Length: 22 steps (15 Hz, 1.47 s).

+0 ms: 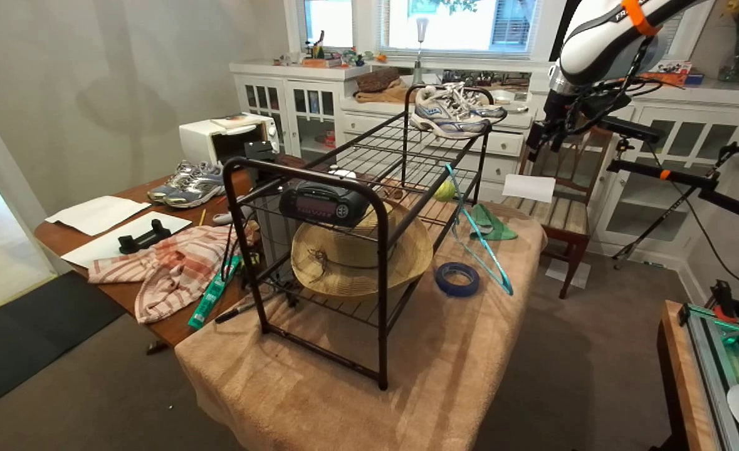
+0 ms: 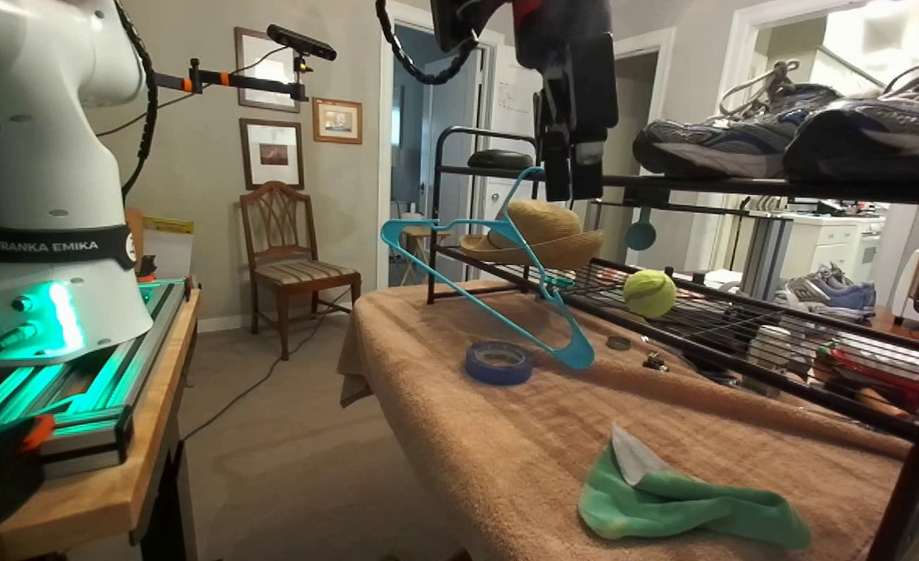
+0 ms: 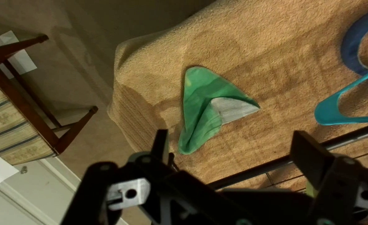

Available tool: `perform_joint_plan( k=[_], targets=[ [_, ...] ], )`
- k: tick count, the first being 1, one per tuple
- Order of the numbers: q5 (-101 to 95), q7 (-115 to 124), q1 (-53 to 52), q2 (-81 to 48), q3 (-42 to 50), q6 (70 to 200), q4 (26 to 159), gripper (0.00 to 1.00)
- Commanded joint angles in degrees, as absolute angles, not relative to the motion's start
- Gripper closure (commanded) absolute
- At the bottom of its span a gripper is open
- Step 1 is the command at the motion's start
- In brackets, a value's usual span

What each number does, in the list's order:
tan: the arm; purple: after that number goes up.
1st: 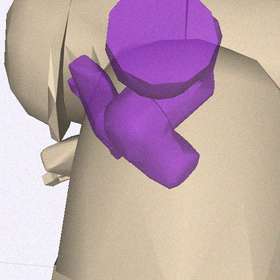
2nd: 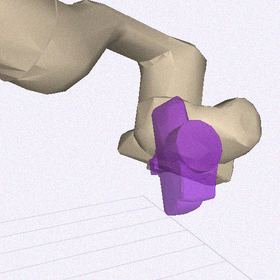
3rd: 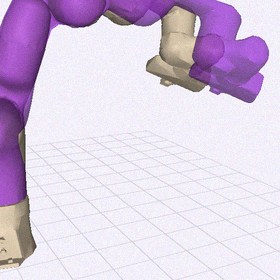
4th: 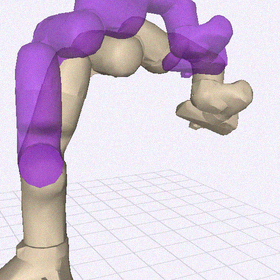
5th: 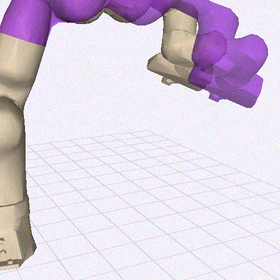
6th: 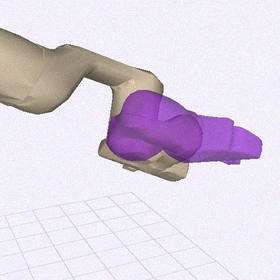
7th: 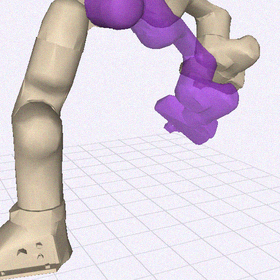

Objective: Put the green towel on the hanger

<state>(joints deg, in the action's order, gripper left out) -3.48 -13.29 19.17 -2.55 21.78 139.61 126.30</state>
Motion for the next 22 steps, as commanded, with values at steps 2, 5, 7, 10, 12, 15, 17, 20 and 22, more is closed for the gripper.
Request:
perform_joint_plan(
  k=[2, 5, 7, 10, 12, 15, 17, 20, 22],
  targets=[
    [-3.57, -13.21, 19.77, -2.55, 21.15, 139.46, 126.07, 0.0],
    [0.39, -16.65, 20.2, -6.99, 20.78, 141.72, 124.34, 0.0],
    [2.64, -18.94, 20.79, -10.08, 20.4, 142.14, 123.22, 0.0],
    [4.52, -21.04, 22.42, -16.04, 19.4, 144.09, 120.46, 0.0],
    [4.14, -21.78, 23.86, -20.21, 18.52, 146.08, 118.0, 0.0],
    [3.63, -22.77, 26.37, -26.1, 16.29, 149.74, 114.17, 0.0],
    [3.35, -23.66, 28.0, -29.68, 14.44, 152.62, 111.95, 0.0],
    [1.68, -21.53, 28.45, -28.74, 13.66, 152.7, 113.18, 0.0],
    [1.89, -21.63, 29.51, -31.08, 12.51, 153.49, 111.5, 0.0]
  ],
)
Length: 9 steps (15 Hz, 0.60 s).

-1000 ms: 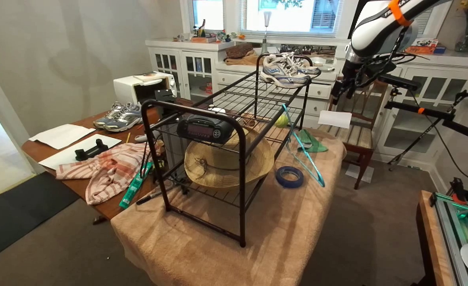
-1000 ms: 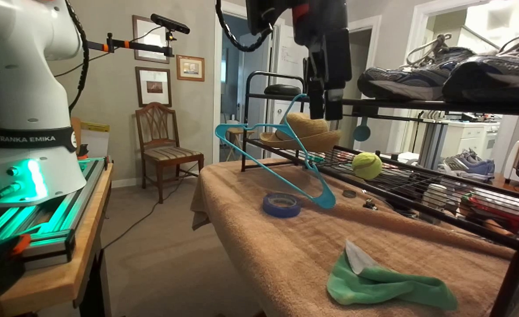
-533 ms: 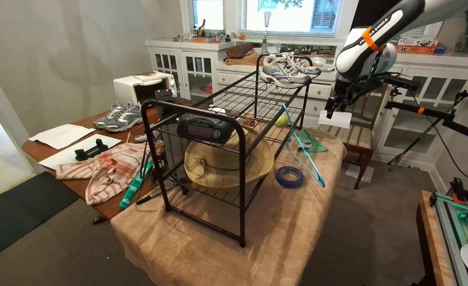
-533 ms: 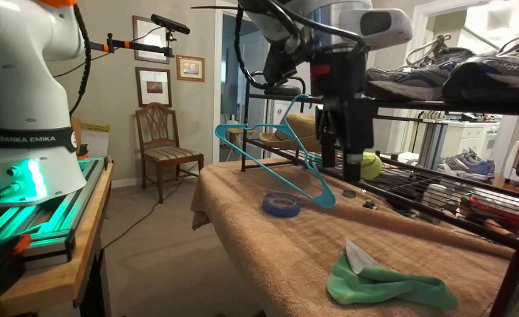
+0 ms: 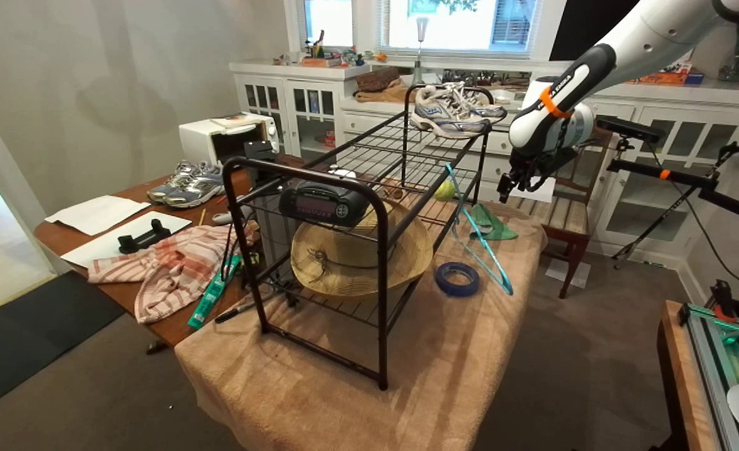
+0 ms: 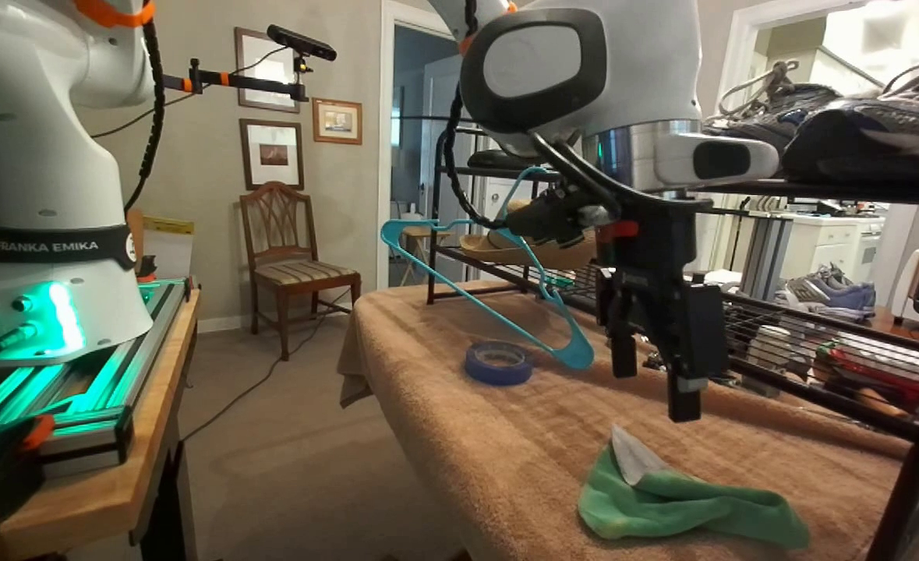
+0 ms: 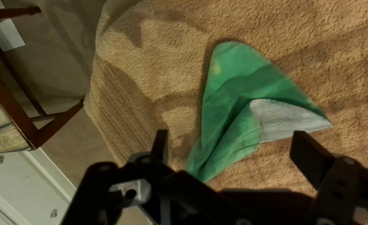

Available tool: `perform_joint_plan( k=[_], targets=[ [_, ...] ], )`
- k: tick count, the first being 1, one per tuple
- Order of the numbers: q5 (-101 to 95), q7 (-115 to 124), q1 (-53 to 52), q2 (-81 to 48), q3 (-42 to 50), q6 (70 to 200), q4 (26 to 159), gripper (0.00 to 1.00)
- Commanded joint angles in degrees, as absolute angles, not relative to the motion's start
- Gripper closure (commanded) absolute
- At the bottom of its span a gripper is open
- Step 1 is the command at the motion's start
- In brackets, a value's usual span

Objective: Put the green towel on the hanger

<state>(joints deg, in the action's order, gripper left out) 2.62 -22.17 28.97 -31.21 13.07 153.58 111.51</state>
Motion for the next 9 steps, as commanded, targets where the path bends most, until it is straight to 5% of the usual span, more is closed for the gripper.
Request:
perform_joint_plan(
  k=[1, 9],
  targets=[
    [1.95, -21.67, 29.73, -31.63, 12.35, 153.55, 111.01, 0.0],
    [2.34, -21.84, 30.71, -38.11, 9.89, 161.32, 107.32, 0.0]
  ],
)
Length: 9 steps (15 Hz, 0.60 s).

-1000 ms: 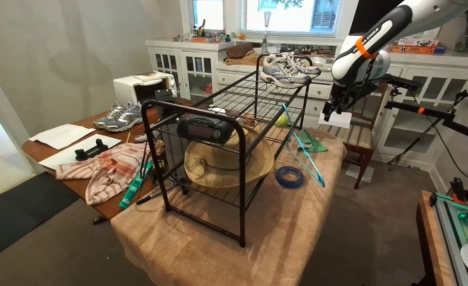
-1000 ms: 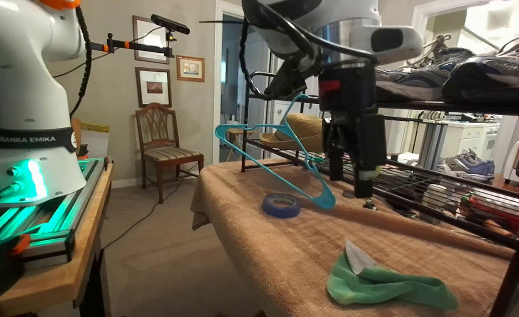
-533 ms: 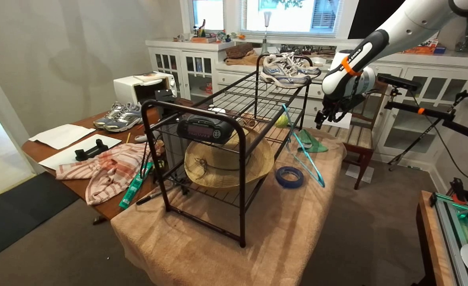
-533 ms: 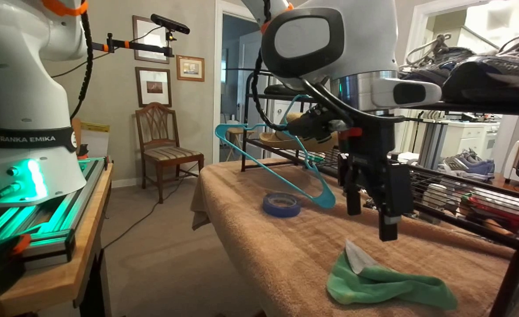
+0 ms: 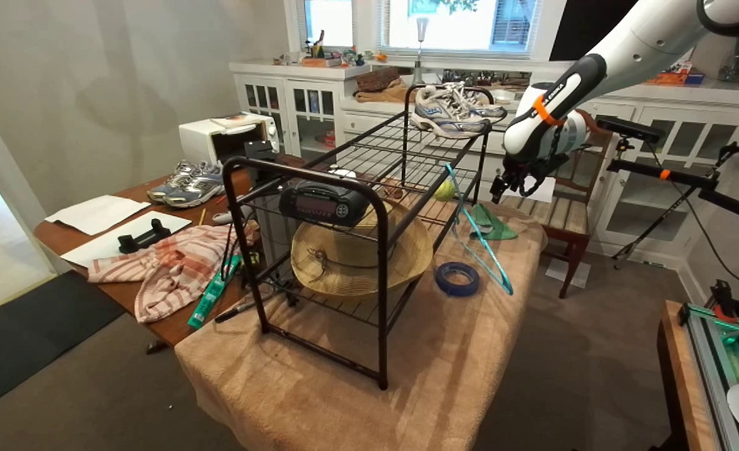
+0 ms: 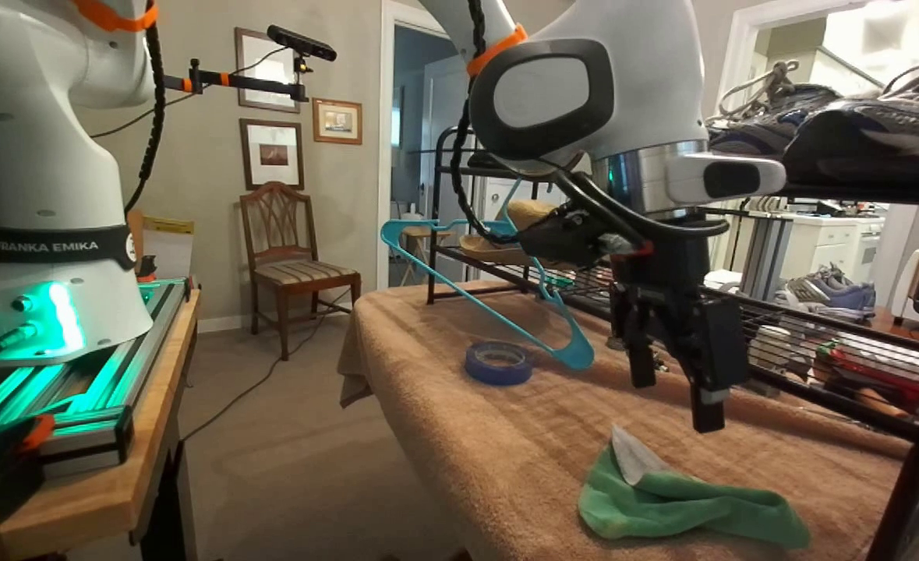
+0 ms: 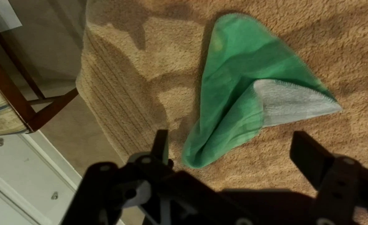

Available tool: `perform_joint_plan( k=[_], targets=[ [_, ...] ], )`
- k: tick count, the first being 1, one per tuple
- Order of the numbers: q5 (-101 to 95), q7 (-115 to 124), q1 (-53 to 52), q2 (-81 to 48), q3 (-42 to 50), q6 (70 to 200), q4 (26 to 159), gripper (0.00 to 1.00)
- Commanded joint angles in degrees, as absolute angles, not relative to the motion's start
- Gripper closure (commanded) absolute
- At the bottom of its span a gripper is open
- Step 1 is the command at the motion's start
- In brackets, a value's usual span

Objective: Put the green towel on the hanger

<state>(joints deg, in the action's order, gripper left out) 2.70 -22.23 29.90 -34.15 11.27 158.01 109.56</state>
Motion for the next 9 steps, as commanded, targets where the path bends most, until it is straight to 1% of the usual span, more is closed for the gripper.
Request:
perform_joint_plan(
  k=[1, 8, 9],
  targets=[
    [2.12, -21.45, 30.64, -39.16, 9.74, 161.5, 106.85, 0.0],
    [0.91, -20.82, 30.69, -45.0, 9.45, 163.97, 103.05, 0.0],
    [0.7, -20.64, 30.54, -45.36, 9.63, 163.97, 102.63, 0.02]
  ],
)
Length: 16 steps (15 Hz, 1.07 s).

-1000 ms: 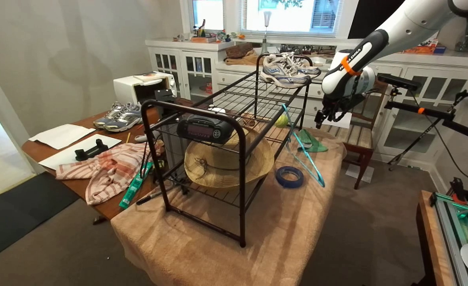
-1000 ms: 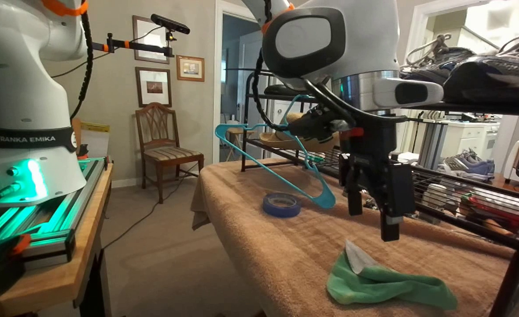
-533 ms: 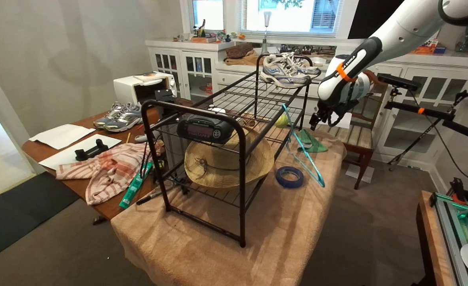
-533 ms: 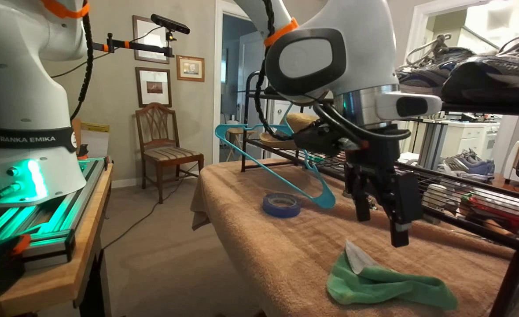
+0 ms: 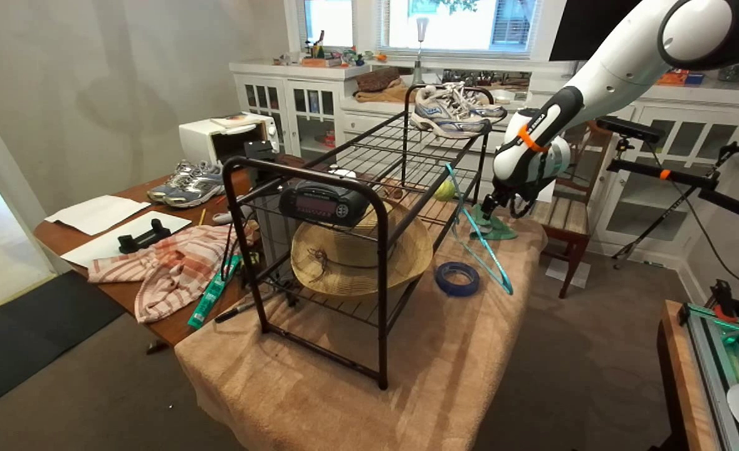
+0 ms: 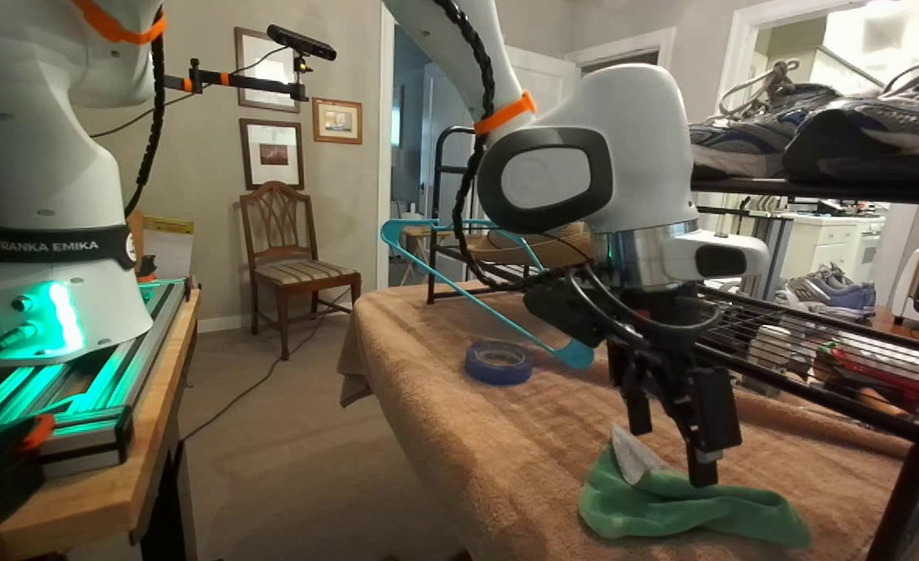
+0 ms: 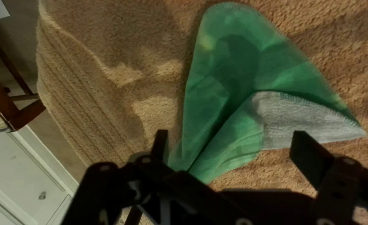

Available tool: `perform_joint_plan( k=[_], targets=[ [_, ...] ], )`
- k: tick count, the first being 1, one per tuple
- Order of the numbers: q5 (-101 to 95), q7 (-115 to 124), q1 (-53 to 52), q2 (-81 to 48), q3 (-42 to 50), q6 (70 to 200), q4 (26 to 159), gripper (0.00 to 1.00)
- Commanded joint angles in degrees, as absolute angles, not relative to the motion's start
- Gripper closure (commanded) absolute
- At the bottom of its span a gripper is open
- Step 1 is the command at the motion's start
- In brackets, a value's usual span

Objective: Put the green towel on the hanger

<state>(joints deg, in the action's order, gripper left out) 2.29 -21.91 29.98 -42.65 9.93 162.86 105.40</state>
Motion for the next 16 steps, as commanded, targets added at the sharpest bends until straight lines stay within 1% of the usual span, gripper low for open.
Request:
perform_joint_plan(
  k=[1, 3, 5, 6, 7, 8, 9, 10, 11, 12, 14, 15, 16],
  targets=[
    [0.51, -20.54, 30.46, -45.8, 9.69, 163.41, 102.05, 0.05],
    [-0.02, -20.3, 30.12, -46.67, 10.0, 163.58, 101.2, 0.13],
    [-0.62, -20.14, 29.82, -47.33, 10.26, 163.51, 100.56, 0.17],
    [-0.91, -19.99, 29.7, -47.64, 10.38, 163.42, 100.21, 0.23],
    [-1.2, -19.88, 29.61, -47.92, 10.49, 163.41, 99.99, 0.18],
    [-1.44, -19.77, 29.51, -48.17, 10.59, 163.34, 99.82, 0.24],
    [-1.73, -19.77, 29.4, -48.38, 10.68, 163.33, 99.76, 0.21],
    [-2.03, -19.67, 29.28, -48.57, 10.77, 163.39, 99.64, 0.27],
    [-2.39, -19.68, 29.19, -48.72, 10.8, 163.43, 99.6, 0.24],
    [-2.63, -19.6, 29.09, -48.88, 10.84, 163.39, 99.55, 0.26],
    [-3.21, -19.34, 28.69, -48.98, 11.08, 163.43, 99.72, 0.26],
    [-3.46, -19.23, 28.48, -48.92, 11.18, 163.62, 99.99, 0.28],
    [-3.66, -19.16, 28.31, -48.88, 11.26, 163.65, 100.15, 0.26]
  ],
)
